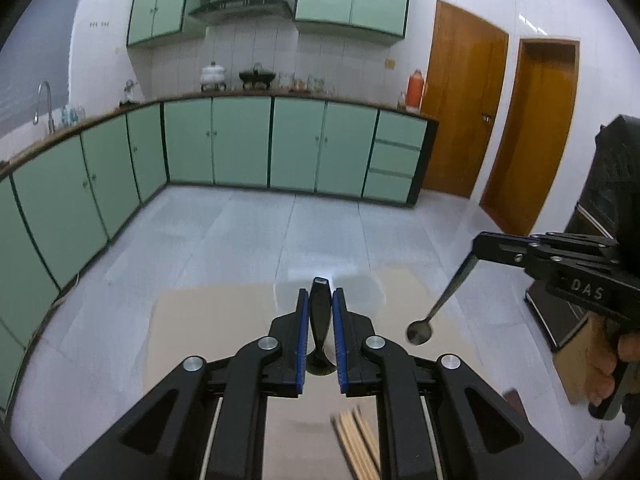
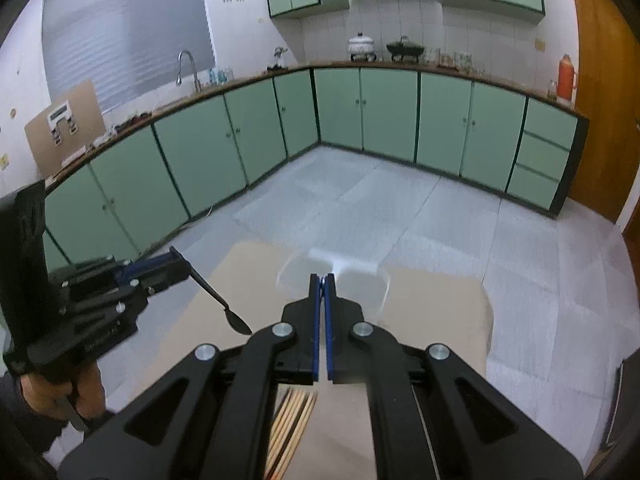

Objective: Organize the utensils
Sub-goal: 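Carry both spoons to the white holder and open both tools to drop them in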

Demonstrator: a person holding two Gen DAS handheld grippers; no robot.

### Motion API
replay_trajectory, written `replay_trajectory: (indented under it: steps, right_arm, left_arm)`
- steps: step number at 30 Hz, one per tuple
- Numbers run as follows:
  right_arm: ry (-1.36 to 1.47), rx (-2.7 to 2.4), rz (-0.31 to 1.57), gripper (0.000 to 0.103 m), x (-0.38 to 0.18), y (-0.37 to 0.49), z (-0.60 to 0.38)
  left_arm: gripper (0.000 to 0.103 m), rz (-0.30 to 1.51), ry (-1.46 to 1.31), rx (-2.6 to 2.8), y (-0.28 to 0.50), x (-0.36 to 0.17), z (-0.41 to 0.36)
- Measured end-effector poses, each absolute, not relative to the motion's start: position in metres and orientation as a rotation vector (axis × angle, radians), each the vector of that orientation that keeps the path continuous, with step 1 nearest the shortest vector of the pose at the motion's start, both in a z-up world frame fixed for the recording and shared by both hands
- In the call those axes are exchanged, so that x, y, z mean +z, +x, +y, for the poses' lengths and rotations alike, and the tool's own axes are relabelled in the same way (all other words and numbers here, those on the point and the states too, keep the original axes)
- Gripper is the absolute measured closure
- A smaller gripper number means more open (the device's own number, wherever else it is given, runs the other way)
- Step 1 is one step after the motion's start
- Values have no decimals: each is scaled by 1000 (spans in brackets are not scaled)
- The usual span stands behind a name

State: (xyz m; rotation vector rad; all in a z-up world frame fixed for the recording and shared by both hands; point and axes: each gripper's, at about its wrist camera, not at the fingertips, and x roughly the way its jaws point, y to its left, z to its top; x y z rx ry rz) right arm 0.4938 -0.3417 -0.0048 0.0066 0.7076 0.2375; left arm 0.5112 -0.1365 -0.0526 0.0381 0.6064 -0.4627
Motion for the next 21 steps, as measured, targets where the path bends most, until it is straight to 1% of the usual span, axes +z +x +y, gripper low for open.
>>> replay_trajectory:
  steps: [3,6,9,14,17,18,19,20,21]
  right_arm:
    - [26,215,690,102,-5,527,-347]
    - [37,191,693,102,-23,555,-353]
    - [50,168,729,102,-53,576,-359]
    - [67,153,813,101,-96,592,-365]
    - [69,141,820,96,-103,587,-364]
    - [75,137,817,92,-102,585,-365]
    - [84,136,805,89,-98,582,-367]
    - [88,137,792,89,-93,576,-367]
    - [86,136,777,88,-87,570,-367]
  left_arm:
    - [91,583,34,-454,542,-49,-149]
    - [91,577,24,-448,571,-58,-157]
    - [91,600,14,-433,596,-81,-163]
    - [91,697,-6,-416,619,-131,-162]
    - [91,733,-8,-400,622,-148,-157]
    - [90,735,-8,-396,622,-148,-156]
    - [86,736,-9,-395,620,-149,-155]
    - [83,733,-10,-394,617,-146,-151]
    - [82,725,-10,-392,614,-142,-148]
